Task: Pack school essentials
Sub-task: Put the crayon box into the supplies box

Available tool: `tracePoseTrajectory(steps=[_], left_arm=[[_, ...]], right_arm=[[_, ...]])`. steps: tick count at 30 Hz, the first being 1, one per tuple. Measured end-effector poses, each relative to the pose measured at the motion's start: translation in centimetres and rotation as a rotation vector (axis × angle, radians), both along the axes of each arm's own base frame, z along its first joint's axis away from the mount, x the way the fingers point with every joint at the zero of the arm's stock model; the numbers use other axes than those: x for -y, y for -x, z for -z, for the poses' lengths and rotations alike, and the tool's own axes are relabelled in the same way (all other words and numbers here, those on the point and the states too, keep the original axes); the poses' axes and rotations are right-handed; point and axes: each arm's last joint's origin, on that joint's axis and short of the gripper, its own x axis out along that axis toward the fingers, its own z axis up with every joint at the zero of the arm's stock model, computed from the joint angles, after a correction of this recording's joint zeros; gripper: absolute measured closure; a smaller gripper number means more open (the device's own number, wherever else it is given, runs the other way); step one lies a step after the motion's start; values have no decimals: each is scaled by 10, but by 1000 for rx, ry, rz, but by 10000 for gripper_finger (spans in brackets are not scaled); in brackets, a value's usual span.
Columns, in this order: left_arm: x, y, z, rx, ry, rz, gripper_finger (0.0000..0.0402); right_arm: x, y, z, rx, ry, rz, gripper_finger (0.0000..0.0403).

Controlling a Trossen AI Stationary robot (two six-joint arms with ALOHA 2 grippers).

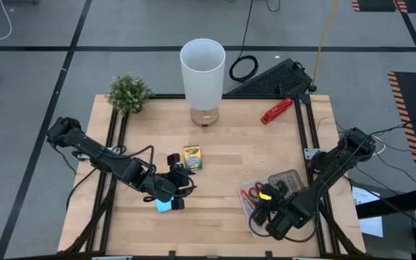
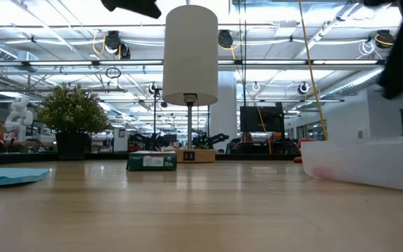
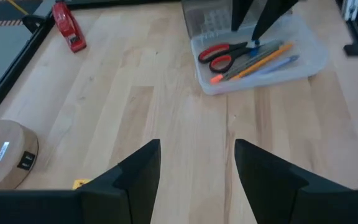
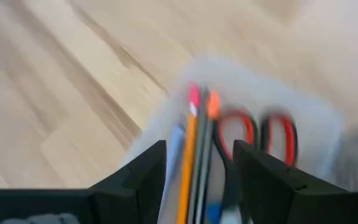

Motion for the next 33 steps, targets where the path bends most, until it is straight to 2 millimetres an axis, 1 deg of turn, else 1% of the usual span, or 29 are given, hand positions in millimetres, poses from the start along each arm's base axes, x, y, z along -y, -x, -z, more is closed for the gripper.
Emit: tracePoseTrajectory(steps=[5,9,12,15,20,23,26,30,33], left_arm=[[-2,3,13,-38,0,-17,192],[-2,10,29,-80,16,-45,192],[0,16,44,-105,57,-87,192],[0,24,61,-136,87,-130,192],[-4,36,88,-174,85,-154,192],[-13,39,100,-186,69,-189,192],[-25,38,107,-197,45,-228,192],[-42,36,113,-234,3,-251,192],[-53,34,116,-270,15,-245,192]], right_arm=[[-3,-9,-4,79,197,-199,227],[-3,-11,2,109,343,-316,227],[-1,-13,8,94,396,-391,227],[5,-16,15,73,434,-431,227],[20,-26,20,32,483,-442,227],[30,-38,19,46,488,-415,227],[42,-55,15,106,471,-372,227],[59,-80,7,208,408,-359,227],[72,-94,1,274,371,-339,227]])
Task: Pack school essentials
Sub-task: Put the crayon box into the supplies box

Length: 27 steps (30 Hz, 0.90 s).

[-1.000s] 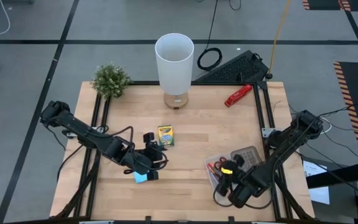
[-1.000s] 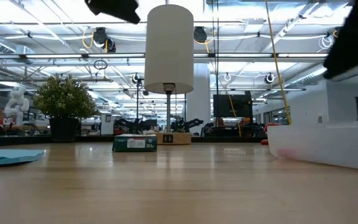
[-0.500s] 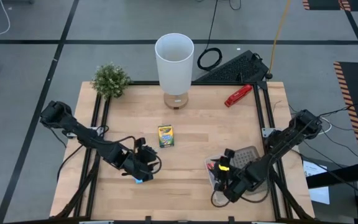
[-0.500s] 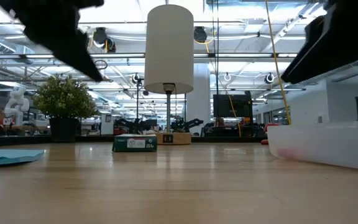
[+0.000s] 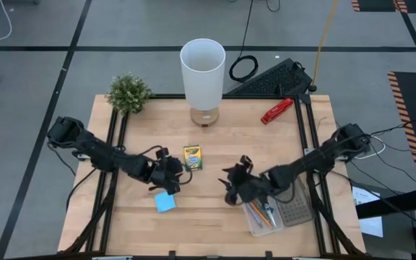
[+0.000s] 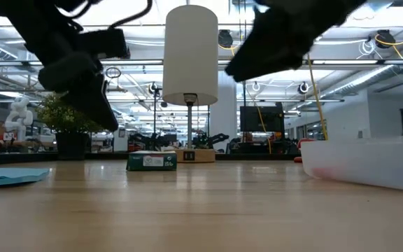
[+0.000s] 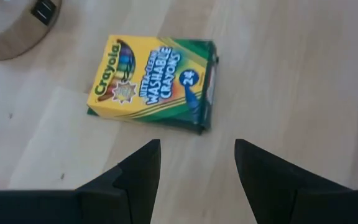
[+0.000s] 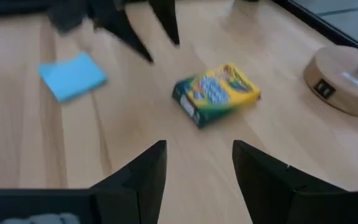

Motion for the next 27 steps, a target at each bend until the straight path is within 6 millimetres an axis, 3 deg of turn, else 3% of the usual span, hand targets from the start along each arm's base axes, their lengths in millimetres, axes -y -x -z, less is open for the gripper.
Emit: tracePoseTrajectory(steps=[8,15,27], left_arm=[[-12,7,24,-49,91,130,214],[-27,4,37,115,137,138,284],[-53,-3,56,51,228,132,397]], right_arm=[[21,-16,2,68,-78,63,227],[31,-23,6,124,-123,169,227],[39,-42,20,189,-57,177,227]])
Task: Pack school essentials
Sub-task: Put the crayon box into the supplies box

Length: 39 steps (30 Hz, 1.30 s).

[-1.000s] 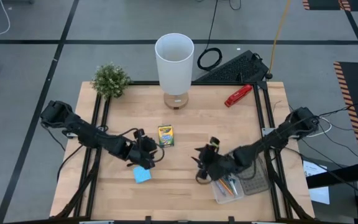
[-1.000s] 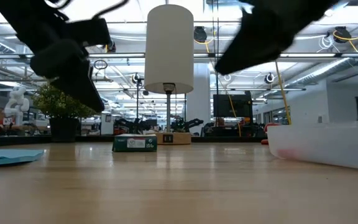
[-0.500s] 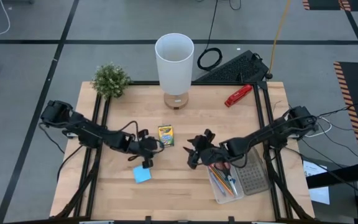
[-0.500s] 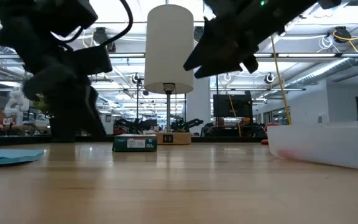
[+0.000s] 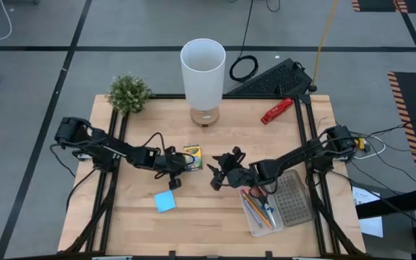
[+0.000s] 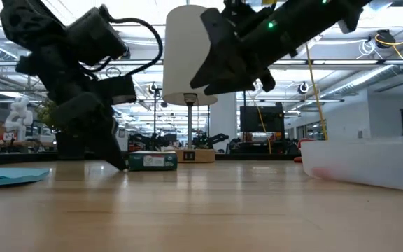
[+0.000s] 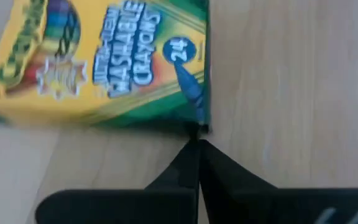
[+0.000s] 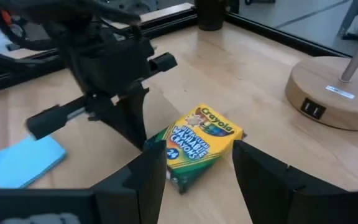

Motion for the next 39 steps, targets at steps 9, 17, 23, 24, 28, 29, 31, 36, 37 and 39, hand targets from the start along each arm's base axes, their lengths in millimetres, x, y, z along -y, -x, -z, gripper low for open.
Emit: tracePoseTrajectory(steps=[9,17,23,24,28,29,31,36,37,39], left_arm=[[-5,-32,5,247,-4,69,360],[-7,-15,-21,95,-24,69,355],[-10,2,-45,99,-50,5,355],[-10,3,-47,98,-54,2,355],[-12,8,-49,75,-104,-29,355],[-13,10,-47,49,-127,-46,355],[-15,13,-42,-4,-168,-71,355],[-21,18,-36,-91,-189,-96,355],[-22,19,-34,-98,-188,-100,355],[-23,22,-30,-116,-187,-104,355]], right_arm=[[3,0,4,-32,16,11,226],[15,-1,35,-92,22,-43,171],[32,-15,61,-49,-25,-86,64],[34,-18,65,-45,-27,-77,48],[38,-25,75,-50,-30,-56,8],[38,-28,77,-50,-23,-58,6],[37,-31,79,-58,-5,-69,6],[35,-41,87,-72,28,-88,3],[35,-43,88,-71,30,-88,3],[35,-43,91,-75,39,-76,3]])
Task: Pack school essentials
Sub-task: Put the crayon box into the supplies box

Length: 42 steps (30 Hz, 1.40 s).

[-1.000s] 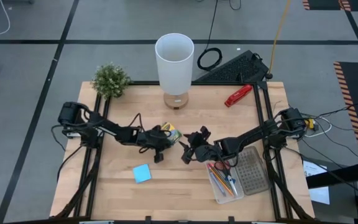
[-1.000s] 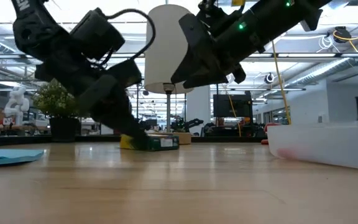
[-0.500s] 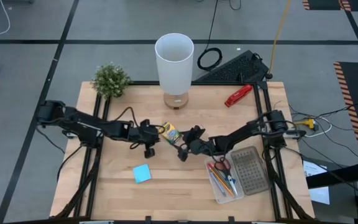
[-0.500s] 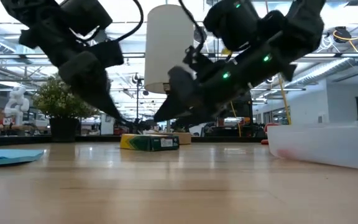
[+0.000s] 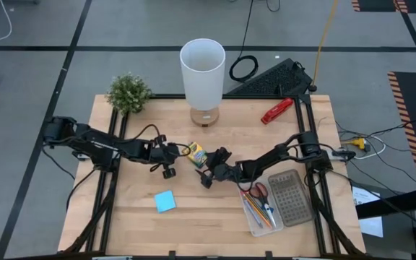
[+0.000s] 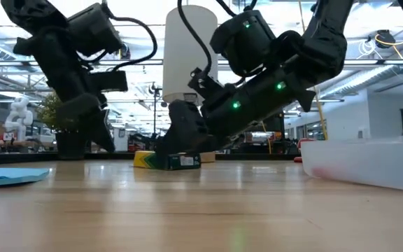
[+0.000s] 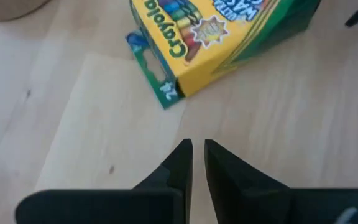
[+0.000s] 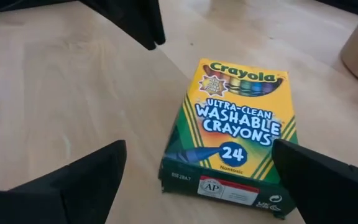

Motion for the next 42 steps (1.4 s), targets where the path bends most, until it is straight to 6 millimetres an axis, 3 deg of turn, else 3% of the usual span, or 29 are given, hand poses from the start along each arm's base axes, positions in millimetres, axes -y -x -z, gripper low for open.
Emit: tracePoseTrajectory(steps=[8,17,24,32,42], left_arm=[[-10,4,11,66,11,-52,355],[-11,6,15,94,40,-39,355],[-10,1,12,151,66,2,355],[-6,-3,11,190,150,88,355],[-4,-25,37,253,225,169,355]], right_arm=[[-1,0,2,-9,35,16,3],[-22,7,-26,0,239,77,3],[-3,15,-7,-5,99,105,3],[20,19,-4,116,-79,45,3],[15,21,-2,103,-55,58,3]])
